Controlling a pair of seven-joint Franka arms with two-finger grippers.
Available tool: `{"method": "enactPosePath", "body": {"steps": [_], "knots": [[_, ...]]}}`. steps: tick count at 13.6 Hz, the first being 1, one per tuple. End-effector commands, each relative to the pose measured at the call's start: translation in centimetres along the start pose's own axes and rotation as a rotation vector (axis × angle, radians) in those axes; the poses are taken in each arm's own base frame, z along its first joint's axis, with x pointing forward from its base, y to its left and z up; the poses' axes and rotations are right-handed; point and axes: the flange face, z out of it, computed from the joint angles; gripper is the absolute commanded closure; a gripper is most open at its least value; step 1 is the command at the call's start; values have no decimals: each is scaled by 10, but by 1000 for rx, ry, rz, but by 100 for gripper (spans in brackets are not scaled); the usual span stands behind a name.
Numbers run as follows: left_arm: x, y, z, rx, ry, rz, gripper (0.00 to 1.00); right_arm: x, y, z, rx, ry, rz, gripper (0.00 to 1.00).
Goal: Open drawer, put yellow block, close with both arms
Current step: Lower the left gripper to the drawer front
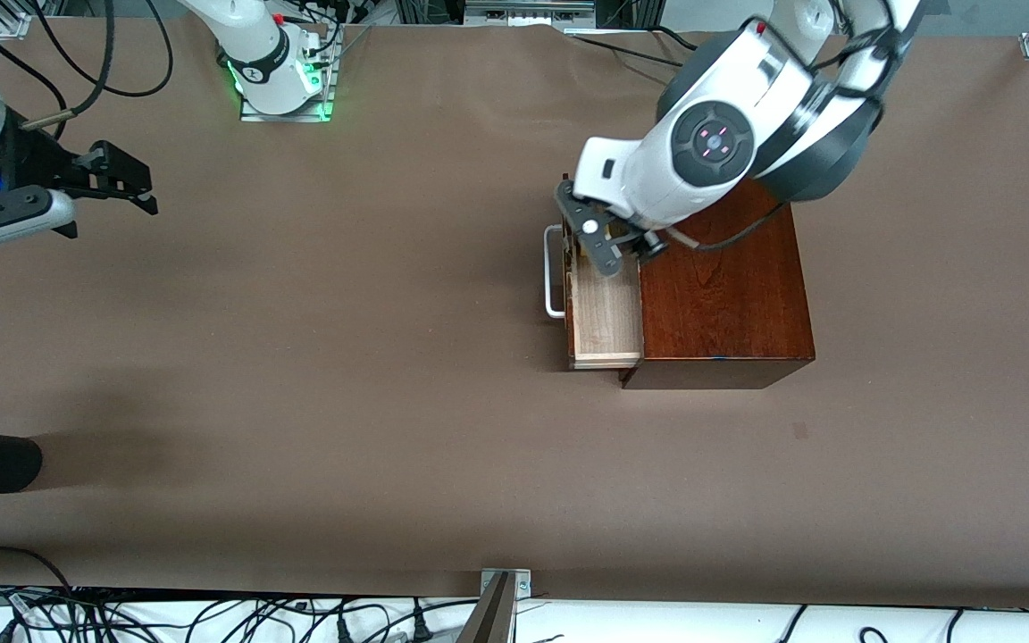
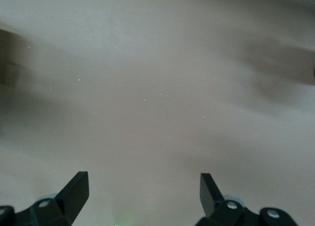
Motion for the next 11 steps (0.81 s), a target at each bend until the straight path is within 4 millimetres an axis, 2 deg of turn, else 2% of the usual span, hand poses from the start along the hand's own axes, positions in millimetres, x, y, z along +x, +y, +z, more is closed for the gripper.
{"method": "enactPosePath", "body": {"steps": [1,3,6,7,9,11], "knots": [[38,4,12,77,71,161,0,-10,0,-3,1,-12,51,0],[66,15,37,150,100,297,0,-13,2,-2,3,-31,97,0],[88,36,75,216,45,425,0,-13,6,-2,0,-30,181,0],[94,46,91,235,9,459,0,-14,15,-3,-1,-26,200,0],[103,57,119,274,-55,510,0,-15,18,-8,-34,-28,197,0],[105,56,134,296,-91,532,0,-15,21,-8,-56,-30,205,0]]}}
